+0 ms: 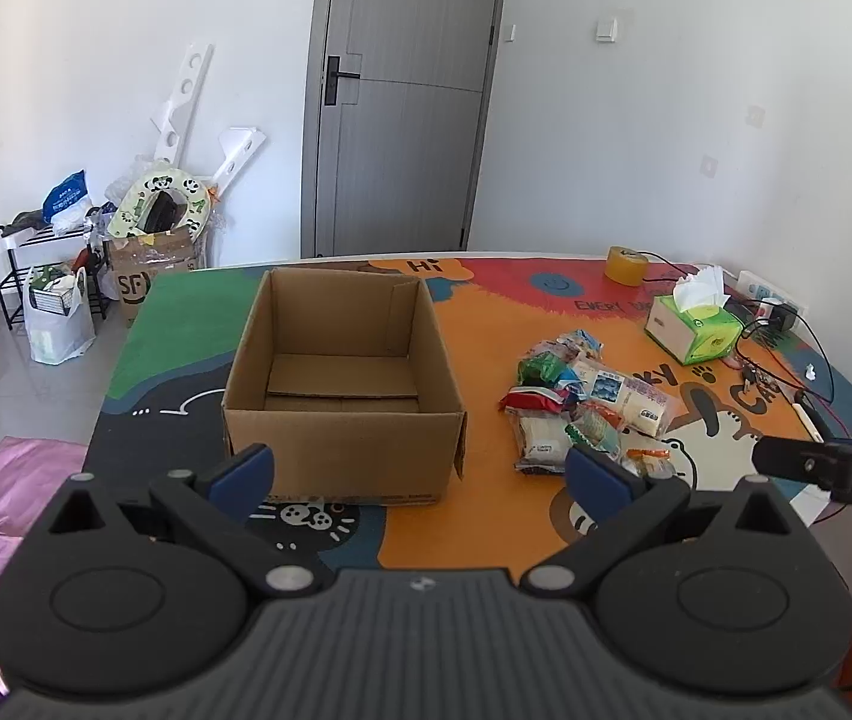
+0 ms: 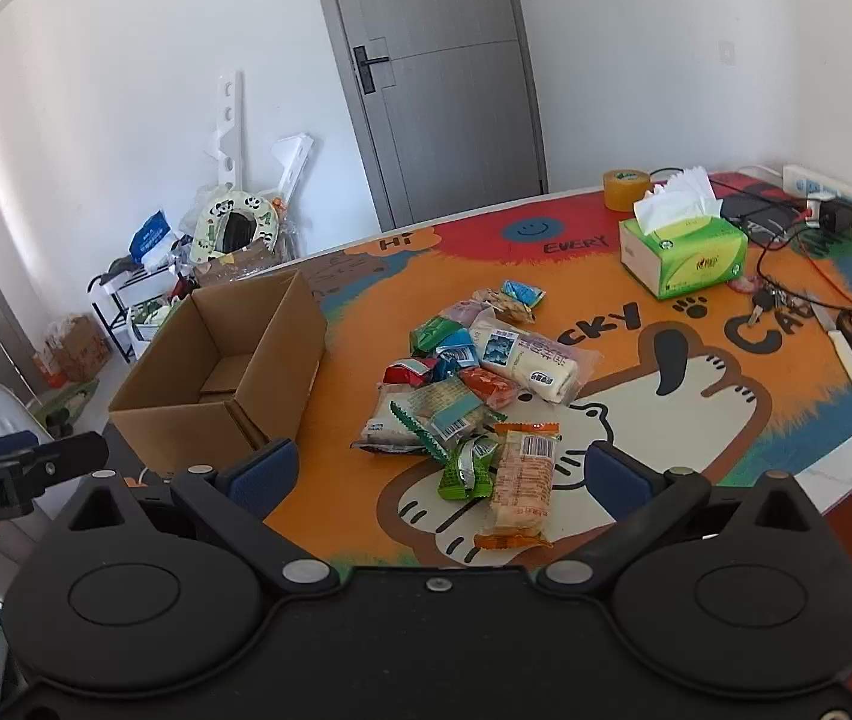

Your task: Organize snacks

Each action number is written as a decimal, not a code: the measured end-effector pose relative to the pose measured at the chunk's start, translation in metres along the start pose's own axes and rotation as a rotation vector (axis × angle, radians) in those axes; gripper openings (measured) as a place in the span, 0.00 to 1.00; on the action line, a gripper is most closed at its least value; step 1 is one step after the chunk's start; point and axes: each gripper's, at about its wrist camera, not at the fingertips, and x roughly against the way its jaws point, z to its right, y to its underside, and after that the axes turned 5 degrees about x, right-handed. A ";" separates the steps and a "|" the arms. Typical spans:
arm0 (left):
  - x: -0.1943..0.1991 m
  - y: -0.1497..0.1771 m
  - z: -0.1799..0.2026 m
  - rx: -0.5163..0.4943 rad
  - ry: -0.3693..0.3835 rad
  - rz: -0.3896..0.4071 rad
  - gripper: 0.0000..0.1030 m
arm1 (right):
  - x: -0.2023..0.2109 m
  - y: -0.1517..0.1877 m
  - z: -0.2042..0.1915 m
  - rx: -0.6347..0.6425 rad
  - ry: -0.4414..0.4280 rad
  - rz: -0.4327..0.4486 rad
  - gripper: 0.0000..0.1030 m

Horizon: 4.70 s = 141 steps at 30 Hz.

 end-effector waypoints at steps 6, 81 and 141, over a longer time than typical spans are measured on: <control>-0.002 0.002 -0.002 0.003 -0.005 -0.006 1.00 | -0.003 0.001 -0.003 0.008 -0.010 -0.012 1.00; -0.028 0.004 0.006 0.044 0.036 -0.005 1.00 | -0.028 0.012 0.018 0.004 -0.003 -0.010 1.00; -0.203 0.026 0.126 -0.060 0.168 -0.127 0.63 | -0.137 0.042 0.106 -0.126 0.006 -0.125 0.41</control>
